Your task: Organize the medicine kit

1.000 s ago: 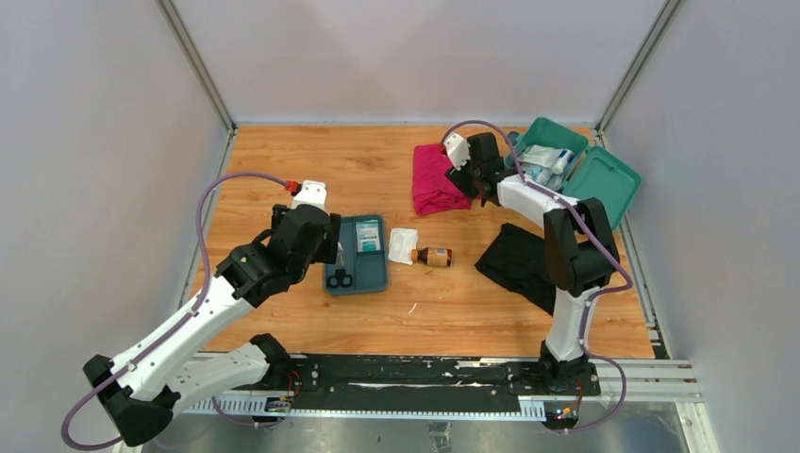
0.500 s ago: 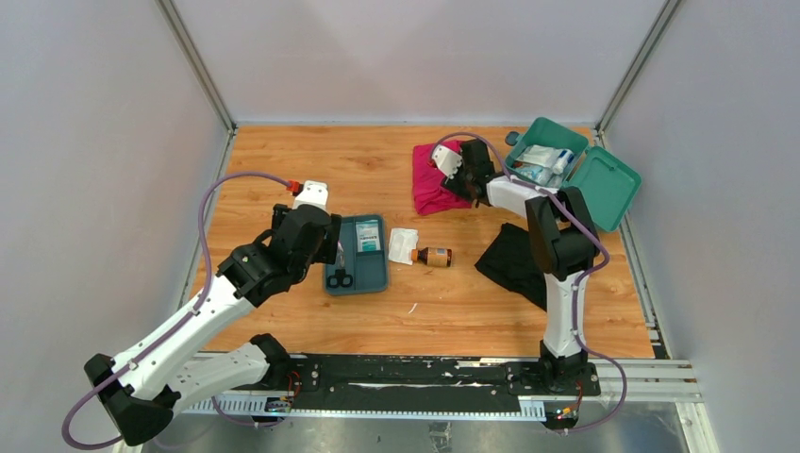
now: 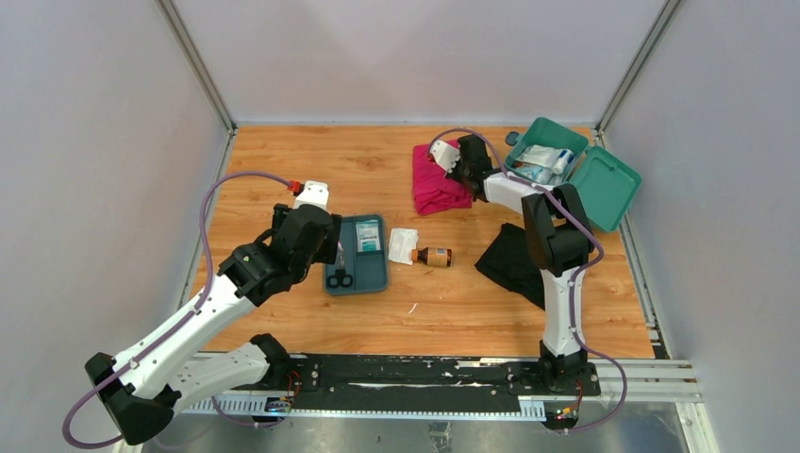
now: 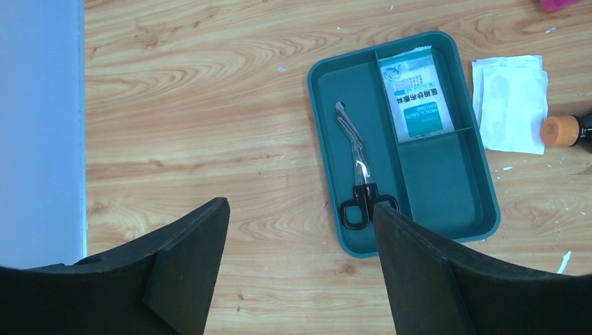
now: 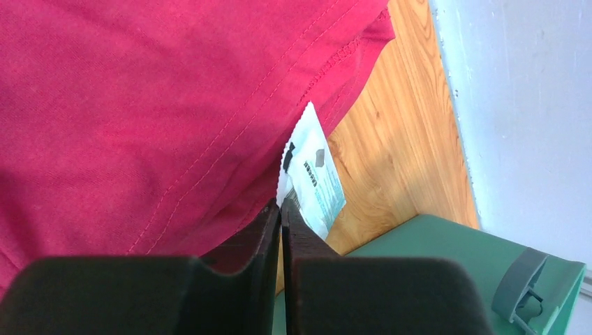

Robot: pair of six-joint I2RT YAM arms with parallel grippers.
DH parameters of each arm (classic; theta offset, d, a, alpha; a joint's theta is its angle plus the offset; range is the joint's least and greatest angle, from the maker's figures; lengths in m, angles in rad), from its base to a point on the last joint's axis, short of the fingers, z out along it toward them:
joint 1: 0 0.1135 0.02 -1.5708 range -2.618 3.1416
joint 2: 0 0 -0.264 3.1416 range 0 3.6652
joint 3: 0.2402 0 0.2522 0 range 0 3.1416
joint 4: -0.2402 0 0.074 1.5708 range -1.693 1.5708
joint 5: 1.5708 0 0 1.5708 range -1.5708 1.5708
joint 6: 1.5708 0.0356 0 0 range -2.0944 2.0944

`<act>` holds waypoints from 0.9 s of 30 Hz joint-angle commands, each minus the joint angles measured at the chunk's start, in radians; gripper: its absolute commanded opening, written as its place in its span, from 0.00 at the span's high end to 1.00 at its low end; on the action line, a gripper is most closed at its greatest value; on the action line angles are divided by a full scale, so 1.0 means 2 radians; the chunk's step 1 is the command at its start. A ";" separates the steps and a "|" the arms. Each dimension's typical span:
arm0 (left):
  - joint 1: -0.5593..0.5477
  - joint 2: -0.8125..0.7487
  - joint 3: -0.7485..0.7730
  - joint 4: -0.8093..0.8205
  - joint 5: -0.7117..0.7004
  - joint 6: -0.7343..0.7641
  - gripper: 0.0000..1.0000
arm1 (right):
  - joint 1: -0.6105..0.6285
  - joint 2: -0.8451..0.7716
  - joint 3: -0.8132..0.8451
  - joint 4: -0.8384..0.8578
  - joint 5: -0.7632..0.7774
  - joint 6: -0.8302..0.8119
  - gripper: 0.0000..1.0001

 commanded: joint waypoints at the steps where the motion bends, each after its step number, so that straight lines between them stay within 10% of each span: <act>1: -0.003 0.000 -0.006 0.010 -0.009 0.004 0.19 | -0.006 -0.005 0.013 -0.023 -0.007 0.019 0.94; 17: -0.003 -0.012 -0.007 0.010 -0.013 0.002 0.19 | -0.004 -0.132 -0.022 -0.010 -0.011 0.143 1.00; 27: -0.003 -0.029 -0.005 0.010 -0.011 -0.006 0.19 | -0.003 -0.251 -0.048 -0.093 -0.227 0.405 1.00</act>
